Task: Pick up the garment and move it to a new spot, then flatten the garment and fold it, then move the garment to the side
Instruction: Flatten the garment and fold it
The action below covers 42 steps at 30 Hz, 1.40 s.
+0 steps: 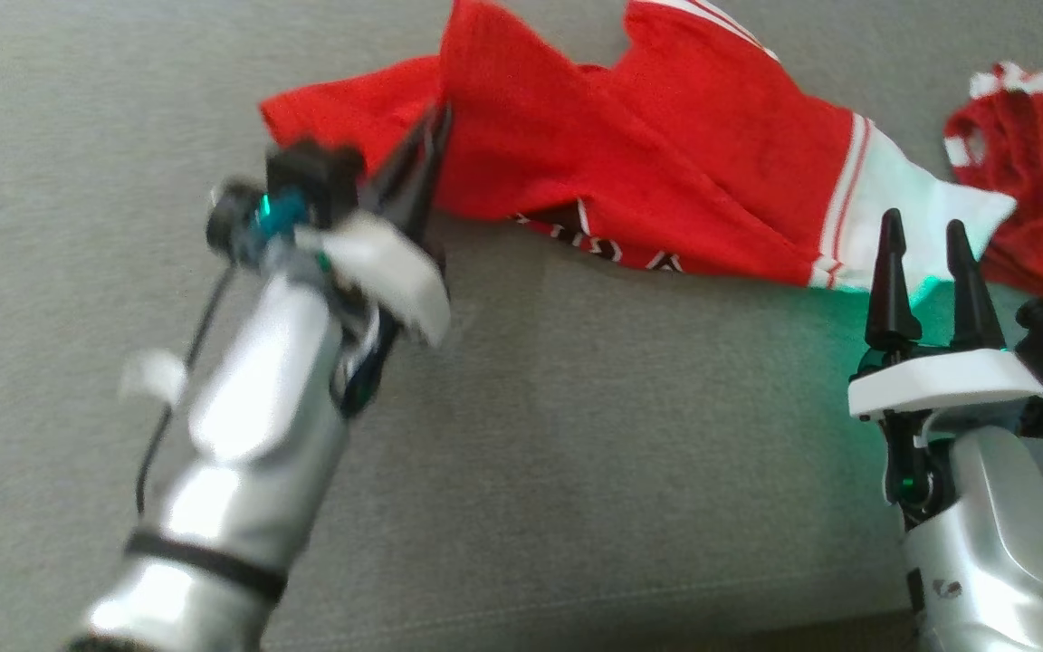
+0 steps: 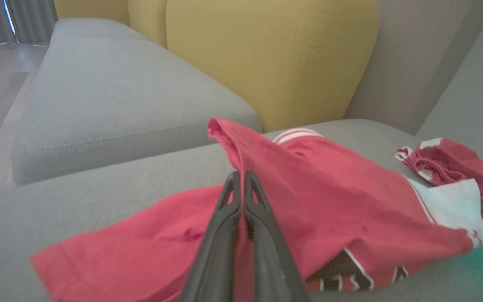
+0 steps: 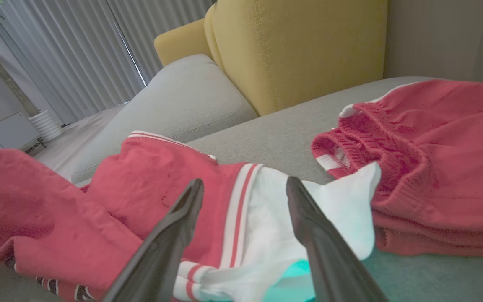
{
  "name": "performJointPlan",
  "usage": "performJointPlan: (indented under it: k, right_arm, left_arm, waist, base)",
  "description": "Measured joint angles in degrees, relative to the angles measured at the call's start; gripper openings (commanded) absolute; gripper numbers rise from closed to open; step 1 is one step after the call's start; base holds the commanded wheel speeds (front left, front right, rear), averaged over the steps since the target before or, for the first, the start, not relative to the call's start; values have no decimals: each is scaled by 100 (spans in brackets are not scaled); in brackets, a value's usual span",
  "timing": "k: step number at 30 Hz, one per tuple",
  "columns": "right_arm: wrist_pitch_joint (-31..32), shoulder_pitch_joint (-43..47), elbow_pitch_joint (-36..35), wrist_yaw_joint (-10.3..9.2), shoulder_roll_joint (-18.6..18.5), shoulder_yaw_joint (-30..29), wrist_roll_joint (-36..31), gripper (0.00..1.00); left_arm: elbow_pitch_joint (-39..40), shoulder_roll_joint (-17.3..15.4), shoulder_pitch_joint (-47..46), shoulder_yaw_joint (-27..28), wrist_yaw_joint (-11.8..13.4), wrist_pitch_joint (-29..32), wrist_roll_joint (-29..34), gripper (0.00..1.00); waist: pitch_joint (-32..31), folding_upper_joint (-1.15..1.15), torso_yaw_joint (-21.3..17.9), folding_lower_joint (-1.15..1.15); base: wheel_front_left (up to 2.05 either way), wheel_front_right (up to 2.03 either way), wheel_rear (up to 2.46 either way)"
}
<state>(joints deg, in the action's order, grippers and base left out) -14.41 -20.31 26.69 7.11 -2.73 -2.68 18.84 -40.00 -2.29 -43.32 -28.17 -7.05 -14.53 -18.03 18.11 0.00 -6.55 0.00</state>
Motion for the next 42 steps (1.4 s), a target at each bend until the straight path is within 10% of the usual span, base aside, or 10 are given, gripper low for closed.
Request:
performJointPlan:
  k: [12,19,20,21,22,42]
  right_arm:
    - [-5,197,171,0,0,-13,-70,100]
    - [-5,235,200,0,0,8,-78,100]
    - [-5,237,200,0,0,2,-78,100]
    - [-5,242,201,0,0,-5,-79,100]
    - [-5,244,200,0,0,-8,-80,100]
    - [-5,1017,-163,0,1,225,-1136,100]
  left_arm:
    - [782,-514,2081,250,113,-1,334,0]
    - [864,-664,2630,993,583,-2,321,0]
    - [904,-677,2702,1092,631,-2,316,7]
    - [946,-676,2771,1178,662,-2,315,41]
    - [1012,-669,2838,1249,678,-1,315,100]
    - [2283,-87,4007,1975,1132,-1,891,100]
  waist:
    - [-593,0,586,0]
    - [-733,0,550,0]
    - [-741,0,544,0]
    - [-749,0,541,0]
    - [-755,0,541,0]
    - [-1233,0,532,0]
  base:
    - [0,0,0]
    - [0,0,0]
    - [0,0,0]
    - [0,0,0]
    - [0,0,0]
    - [0,0,0]
